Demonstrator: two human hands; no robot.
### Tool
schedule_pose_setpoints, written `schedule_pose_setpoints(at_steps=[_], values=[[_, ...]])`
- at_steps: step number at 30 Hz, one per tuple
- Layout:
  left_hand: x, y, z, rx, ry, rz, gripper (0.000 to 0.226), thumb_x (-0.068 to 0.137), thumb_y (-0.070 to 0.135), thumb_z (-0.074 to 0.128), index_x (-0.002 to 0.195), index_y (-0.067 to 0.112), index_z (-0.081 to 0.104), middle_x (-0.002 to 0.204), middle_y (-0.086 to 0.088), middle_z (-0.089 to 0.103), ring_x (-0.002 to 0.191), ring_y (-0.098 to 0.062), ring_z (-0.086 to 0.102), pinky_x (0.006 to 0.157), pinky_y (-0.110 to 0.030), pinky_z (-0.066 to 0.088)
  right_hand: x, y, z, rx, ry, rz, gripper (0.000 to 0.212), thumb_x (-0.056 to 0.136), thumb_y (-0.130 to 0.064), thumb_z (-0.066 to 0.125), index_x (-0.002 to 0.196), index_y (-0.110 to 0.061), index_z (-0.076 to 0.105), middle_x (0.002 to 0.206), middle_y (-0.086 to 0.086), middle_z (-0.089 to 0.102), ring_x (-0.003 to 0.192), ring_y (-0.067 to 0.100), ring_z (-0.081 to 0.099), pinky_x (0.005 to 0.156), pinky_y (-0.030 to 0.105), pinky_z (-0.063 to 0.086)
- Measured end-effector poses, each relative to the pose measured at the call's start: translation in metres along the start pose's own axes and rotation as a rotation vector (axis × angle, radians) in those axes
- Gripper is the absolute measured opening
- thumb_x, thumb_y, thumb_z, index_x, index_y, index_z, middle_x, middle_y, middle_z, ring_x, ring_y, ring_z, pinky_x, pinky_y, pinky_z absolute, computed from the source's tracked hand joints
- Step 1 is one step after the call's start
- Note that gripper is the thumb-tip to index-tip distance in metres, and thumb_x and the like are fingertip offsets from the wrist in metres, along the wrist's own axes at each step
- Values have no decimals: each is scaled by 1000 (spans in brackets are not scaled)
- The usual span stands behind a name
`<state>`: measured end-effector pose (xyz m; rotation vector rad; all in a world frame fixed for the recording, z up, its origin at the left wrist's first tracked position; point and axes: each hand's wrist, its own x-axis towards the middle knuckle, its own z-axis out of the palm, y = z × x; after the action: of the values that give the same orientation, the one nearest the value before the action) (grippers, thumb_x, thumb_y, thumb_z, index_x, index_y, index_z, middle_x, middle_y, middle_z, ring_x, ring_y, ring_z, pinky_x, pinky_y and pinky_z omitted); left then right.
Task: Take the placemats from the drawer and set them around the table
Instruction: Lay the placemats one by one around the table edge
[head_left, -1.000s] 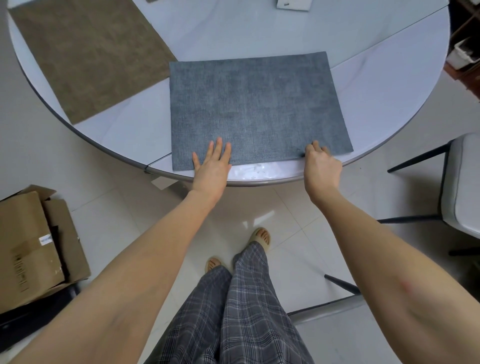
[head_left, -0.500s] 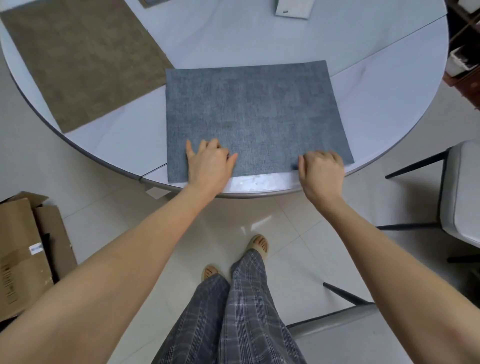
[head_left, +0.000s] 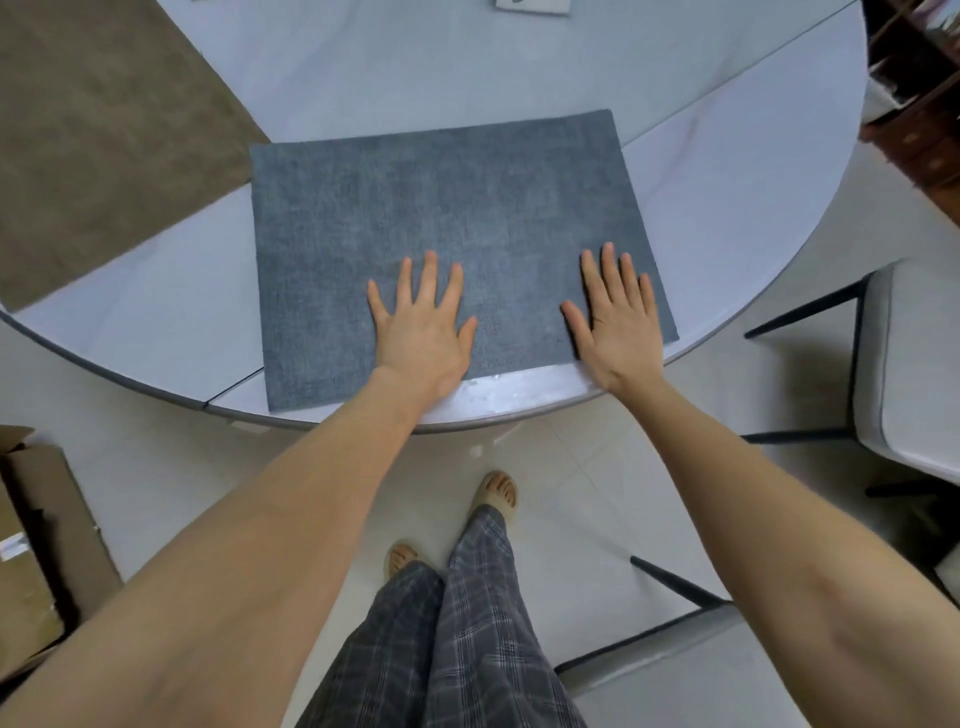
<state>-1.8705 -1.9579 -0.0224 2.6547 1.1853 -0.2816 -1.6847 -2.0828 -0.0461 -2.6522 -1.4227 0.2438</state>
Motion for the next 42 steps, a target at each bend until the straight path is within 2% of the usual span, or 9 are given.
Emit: schedule_pose_setpoints(at_steps=[4, 8, 12, 15, 19, 23, 31, 36, 42], values=[[4, 3, -15, 37, -67, -8, 62, 100, 50, 26, 153, 20, 14, 161, -9, 7, 147, -32, 7, 113, -64, 12, -8, 19, -6, 52, 5, 183, 64, 101, -44, 24, 152, -11, 4, 161, 7, 0, 148, 21, 0, 121, 33, -1], [20, 8, -42, 78, -76, -2, 47, 100, 45, 35, 136, 16, 44, 143, -13, 38, 128, -37, 39, 108, -56, 28, -11, 30, -20, 113, 34, 435, 67, 101, -39, 27, 150, 0, 4, 160, 15, 1, 148, 25, 0, 121, 38, 1], [70, 1, -66, -1, 97, 19, 33, 99, 31, 39, 115, 12, 61, 119, -13, 61, 113, -34, 55, 107, -47, 31, 57, 3, -41, 113, 108, 152, 64, 101, -35, 32, 150, 0, 9, 159, 15, 6, 148, 26, 3, 121, 34, -1], [122, 6, -65, -166, 203, 59, 42, 101, 27, 39, 138, 10, 47, 141, -14, 48, 136, -32, 37, 117, -46, 20, 137, -37, -40, 147, 81, -60, 62, 101, -34, 32, 151, -3, 11, 159, 13, 8, 148, 24, 4, 121, 34, 1], [170, 13, -39, -123, 113, -18, 58, 103, 40, 24, 155, 16, 11, 162, -6, 7, 150, -27, -1, 121, -49, 1, 185, -51, -19, 102, -35, -191, 63, 102, -39, 26, 152, -7, 8, 160, 9, 4, 149, 21, 0, 120, 31, -2], [173, 12, -20, -15, 182, -40, 61, 101, 45, 17, 155, 16, 13, 162, -7, 10, 149, -29, 6, 120, -51, 6, 191, -30, -10, 62, -25, -251, 63, 100, -44, 22, 152, -10, 9, 160, 5, 7, 148, 17, 3, 121, 31, 0], [173, 14, -25, -17, 145, -56, 61, 100, 44, 11, 155, 15, 13, 162, -7, 10, 149, -29, 7, 120, -50, 6, 220, 10, -30, 56, -2, 201, 66, 101, -40, 20, 151, -3, -1, 160, 12, -4, 148, 20, -5, 121, 34, -2], [174, 15, -25, -22, 144, -62, 61, 101, 43, 13, 155, 15, 15, 162, -7, 12, 149, -29, 9, 120, -51, 8, 207, -10, -21, -5, -23, -116, 64, 101, -40, 22, 151, -3, 7, 160, 12, 5, 148, 22, 4, 121, 35, 4], [174, 14, -26, -26, 125, -69, 62, 99, 44, 9, 155, 16, 12, 162, -6, 8, 149, -28, 6, 121, -50, 5, 230, 2, -32, 50, -18, 223, 66, 101, -38, 23, 150, 2, 3, 159, 17, 1, 148, 25, 0, 121, 37, 0]])
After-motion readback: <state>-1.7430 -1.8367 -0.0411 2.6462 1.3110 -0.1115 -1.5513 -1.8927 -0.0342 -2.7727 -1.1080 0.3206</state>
